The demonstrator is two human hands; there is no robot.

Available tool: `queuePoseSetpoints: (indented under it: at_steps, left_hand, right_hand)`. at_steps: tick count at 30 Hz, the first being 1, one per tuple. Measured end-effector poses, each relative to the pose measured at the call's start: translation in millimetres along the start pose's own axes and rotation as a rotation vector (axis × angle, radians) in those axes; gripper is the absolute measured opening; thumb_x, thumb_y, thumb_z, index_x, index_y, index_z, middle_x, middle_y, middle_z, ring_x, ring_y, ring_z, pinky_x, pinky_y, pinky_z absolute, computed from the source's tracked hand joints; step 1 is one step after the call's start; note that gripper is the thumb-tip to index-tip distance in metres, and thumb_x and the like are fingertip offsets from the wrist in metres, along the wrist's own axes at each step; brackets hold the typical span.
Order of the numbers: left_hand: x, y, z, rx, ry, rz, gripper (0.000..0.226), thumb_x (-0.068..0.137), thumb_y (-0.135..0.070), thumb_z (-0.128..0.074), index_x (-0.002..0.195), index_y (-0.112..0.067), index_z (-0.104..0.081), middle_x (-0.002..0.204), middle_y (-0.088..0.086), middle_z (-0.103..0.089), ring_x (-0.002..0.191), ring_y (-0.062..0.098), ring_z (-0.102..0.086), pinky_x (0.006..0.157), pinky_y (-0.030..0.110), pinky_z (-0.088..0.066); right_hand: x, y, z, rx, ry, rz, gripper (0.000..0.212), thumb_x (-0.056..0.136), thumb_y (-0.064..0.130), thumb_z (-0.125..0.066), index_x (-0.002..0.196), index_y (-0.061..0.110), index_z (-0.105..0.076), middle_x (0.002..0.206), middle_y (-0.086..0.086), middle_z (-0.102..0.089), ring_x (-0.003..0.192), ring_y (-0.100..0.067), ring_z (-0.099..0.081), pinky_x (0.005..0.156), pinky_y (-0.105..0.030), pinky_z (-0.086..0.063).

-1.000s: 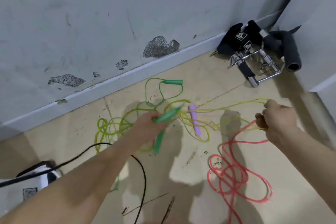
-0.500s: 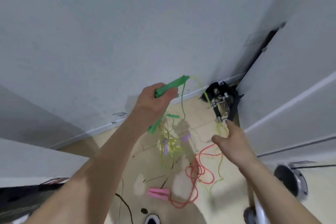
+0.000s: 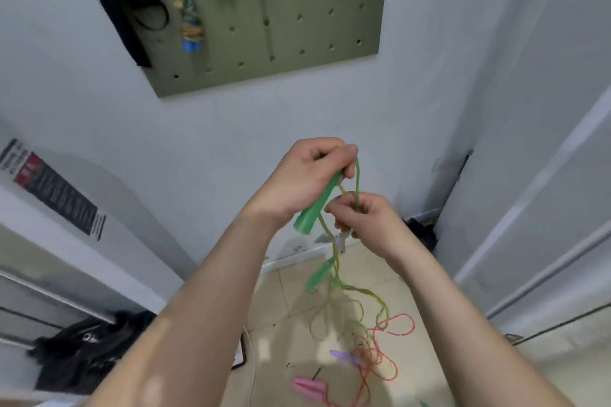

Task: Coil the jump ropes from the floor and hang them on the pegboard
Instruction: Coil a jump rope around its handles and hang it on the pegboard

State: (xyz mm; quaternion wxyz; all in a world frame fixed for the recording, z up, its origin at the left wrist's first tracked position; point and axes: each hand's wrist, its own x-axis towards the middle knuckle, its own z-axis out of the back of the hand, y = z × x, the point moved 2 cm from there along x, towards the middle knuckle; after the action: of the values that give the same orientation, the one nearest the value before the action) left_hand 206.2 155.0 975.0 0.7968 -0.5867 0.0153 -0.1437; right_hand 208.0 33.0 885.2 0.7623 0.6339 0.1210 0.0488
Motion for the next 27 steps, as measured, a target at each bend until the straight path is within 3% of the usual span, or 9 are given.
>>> queuePoseSetpoints:
  at_steps: [3,6,10,15,18,21,23,25,27]
  left_hand:
    - [-4.3,-22.5,10.7,0.022,-0.051,-0.044,0.035,0.097,-0.022,-0.05,0.066,-0.009,-0.06,0.057,0.0,-0.046,0.055,0.011,-0.04,0.055,0.022,-0.032]
    - [-8.9,-27.8,23.2,0.112,-0.096,-0.012,0.036,0.096,-0.027,-0.051,0.067,-0.011,-0.063,0.064,0.007,-0.05,0.062,0.015,-0.043,0.061,0.028,-0.033]
    - [-22.2,-25.7,33.9,0.185,-0.138,0.121,0.041,0.097,-0.033,-0.048,0.069,-0.011,-0.067,0.065,0.004,-0.058,0.056,0.008,-0.048,0.058,0.022,-0.037]
    - [-30.9,-44.2,41.1,0.271,-0.334,0.073,0.024,0.091,-0.021,-0.054,0.078,-0.021,-0.074,0.073,-0.006,-0.072,0.076,0.008,-0.063,0.071,0.024,-0.045]
    - [-35.3,-68.0,41.8,0.251,-0.381,-0.045,0.023,0.087,-0.01,-0.053,0.089,-0.023,-0.072,0.073,-0.004,-0.072,0.065,0.006,-0.056,0.062,0.015,-0.043]
    - [-38.1,-87.2,41.3,0.381,-0.35,-0.172,0.027,0.088,-0.01,-0.048,0.101,-0.025,-0.066,0.069,0.0,-0.07,0.051,0.007,-0.046,0.05,0.017,-0.038]
    - [-38.8,-97.1,39.7,0.522,-0.339,-0.267,0.026,0.091,-0.014,-0.045,0.105,-0.026,-0.062,0.064,0.002,-0.065,0.052,0.011,-0.049,0.052,0.023,-0.042]
    - [-40.4,-107.0,37.8,0.587,-0.385,-0.383,0.023,0.091,-0.013,-0.044,0.104,-0.023,-0.061,0.06,0.008,-0.059,0.055,0.02,-0.051,0.056,0.032,-0.045]
    - [-41.3,-115.4,38.2,0.509,-0.448,-0.472,0.021,0.092,-0.009,-0.045,0.102,-0.018,-0.061,0.061,0.009,-0.057,0.057,0.021,-0.053,0.058,0.03,-0.045]
  right_hand:
    - [-14.6,2.5,7.2,0.104,-0.012,0.001,0.031,0.096,0.022,-0.056,0.068,0.012,-0.064,0.047,0.004,-0.04,0.044,-0.008,-0.035,0.048,-0.019,-0.031]
    - [-23.0,34.4,26.3,0.58,-0.024,0.028,0.032,0.099,0.021,-0.047,0.069,0.011,-0.053,0.044,0.007,-0.023,0.04,-0.009,-0.019,0.042,-0.021,-0.016]
    - [-27.1,86.5,57.4,0.801,-0.141,0.165,0.021,0.092,0.009,-0.047,0.073,0.011,-0.054,0.047,0.006,-0.03,0.042,-0.008,-0.026,0.044,-0.02,-0.021]
    - [-31.3,61.5,71.4,0.302,-0.492,0.067,0.029,0.077,-0.004,-0.042,0.058,0.009,-0.059,0.058,-0.005,-0.044,0.047,-0.014,-0.034,0.05,-0.023,-0.028]
    - [-38.5,36.6,54.9,0.042,-0.373,-0.026,0.025,0.08,-0.001,-0.048,0.062,0.009,-0.063,0.045,0.006,-0.039,0.048,-0.013,-0.032,0.049,-0.023,-0.025]
    - [-37.2,39.3,32.6,-0.273,-0.194,0.033,0.013,0.083,0.01,-0.059,0.091,0.015,-0.069,0.06,0.007,-0.051,0.061,-0.012,-0.047,0.057,-0.024,-0.034]
    - [-34.6,49.5,20.6,-0.518,-0.092,0.071,0.035,0.082,0.018,-0.059,0.117,0.018,-0.063,0.07,0.005,-0.054,0.075,-0.016,-0.052,0.066,-0.026,-0.037]
    - [-33.2,56.1,13.2,-0.686,-0.03,0.077,0.054,0.083,0.024,-0.058,0.136,0.014,-0.05,0.094,-0.003,-0.062,0.096,-0.021,-0.055,0.077,-0.026,-0.038]
    - [-30.8,52.7,10.2,-0.827,0.014,0.018,0.07,0.084,0.035,-0.061,0.144,0.01,-0.037,0.129,-0.014,-0.052,0.121,-0.027,-0.048,0.092,-0.029,-0.04]
